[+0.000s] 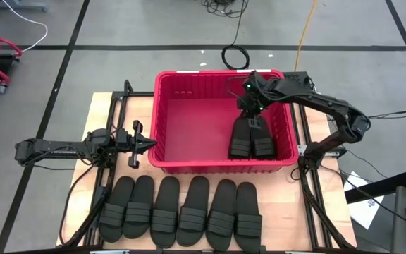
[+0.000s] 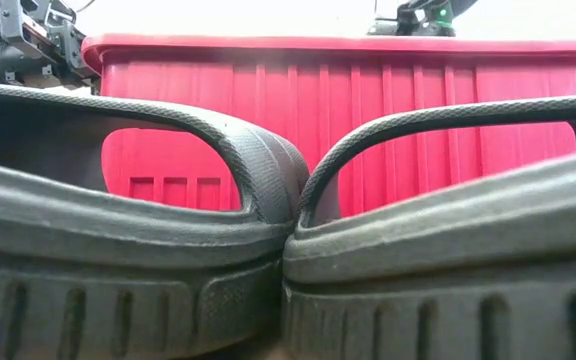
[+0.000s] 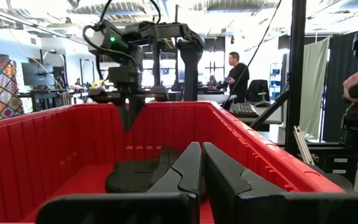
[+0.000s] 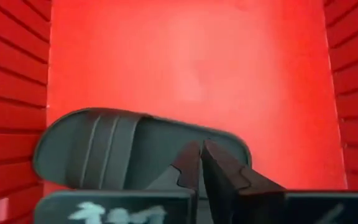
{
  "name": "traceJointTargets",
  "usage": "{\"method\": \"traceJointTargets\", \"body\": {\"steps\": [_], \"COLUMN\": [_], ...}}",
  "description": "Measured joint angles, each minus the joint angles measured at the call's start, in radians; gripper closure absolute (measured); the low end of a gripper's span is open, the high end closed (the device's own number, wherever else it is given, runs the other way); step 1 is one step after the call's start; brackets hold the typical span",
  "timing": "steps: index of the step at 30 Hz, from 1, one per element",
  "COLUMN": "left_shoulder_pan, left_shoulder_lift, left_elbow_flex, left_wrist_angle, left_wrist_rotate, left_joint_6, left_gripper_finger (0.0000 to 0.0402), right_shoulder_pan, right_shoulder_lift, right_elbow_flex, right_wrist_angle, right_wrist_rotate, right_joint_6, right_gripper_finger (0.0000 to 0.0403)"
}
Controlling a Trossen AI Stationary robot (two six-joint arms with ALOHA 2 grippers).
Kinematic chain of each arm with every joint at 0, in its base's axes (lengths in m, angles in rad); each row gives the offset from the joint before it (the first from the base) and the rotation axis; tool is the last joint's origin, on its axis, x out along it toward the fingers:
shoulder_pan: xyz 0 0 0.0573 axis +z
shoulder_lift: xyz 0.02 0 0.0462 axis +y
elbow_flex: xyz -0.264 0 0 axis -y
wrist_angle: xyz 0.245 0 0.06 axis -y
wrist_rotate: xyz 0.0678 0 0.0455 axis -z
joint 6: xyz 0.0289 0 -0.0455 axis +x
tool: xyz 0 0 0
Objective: Pick and place slides into bin
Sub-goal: Put the black slide into the red bin
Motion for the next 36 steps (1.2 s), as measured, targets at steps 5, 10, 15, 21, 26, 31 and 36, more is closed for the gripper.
{"method": "traceJointTargets", "body": {"steps": [5, 10, 15, 21, 26, 31, 36], "left_shoulder_pan": [0.0, 0.0, 0.0, 0.0, 0.0, 0.0, 0.0], "left_shoulder_lift": [0.0, 0.0, 0.0, 0.0, -0.001, -0.001, -0.001], "left_elbow_flex": [0.0, 0.0, 0.0, 0.0, 0.0, 0.0, 0.0], "left_wrist_angle": [0.043, 0.074, 0.094, 0.171, 0.224, 0.213, 0.212], "left_wrist_rotate": [-0.01, -0.01, -0.01, -0.01, -0.023, -0.078, -0.141], "left_joint_6": [0.001, -0.011, -0.056, -0.163, -0.153, -0.076, -0.108], "left_gripper_finger": [0.038, 0.038, 0.038, 0.038, 0.038, 0.038, 0.038], "right_shoulder_pan": [0.004, 0.005, -0.045, -0.086, -0.09, -0.09, -0.09], "right_shoulder_lift": [-0.04, -0.073, -0.092, -0.092, -0.091, -0.091, -0.091], "right_elbow_flex": [0.0, -0.001, -0.001, -0.001, -0.002, -0.002, -0.002], "right_wrist_angle": [-0.08, -0.107, -0.05, -0.022, -0.023, -0.011, -0.008], "right_wrist_rotate": [-0.002, 0.108, 0.109, 0.159, 0.161, 0.179, 0.179], "right_joint_6": [0.032, 0.054, 0.052, 0.109, 0.105, 0.103, 0.103], "right_gripper_finger": [0.0398, 0.0402, 0.0402, 0.0403, 0.0403, 0.0403, 0.0403]}}
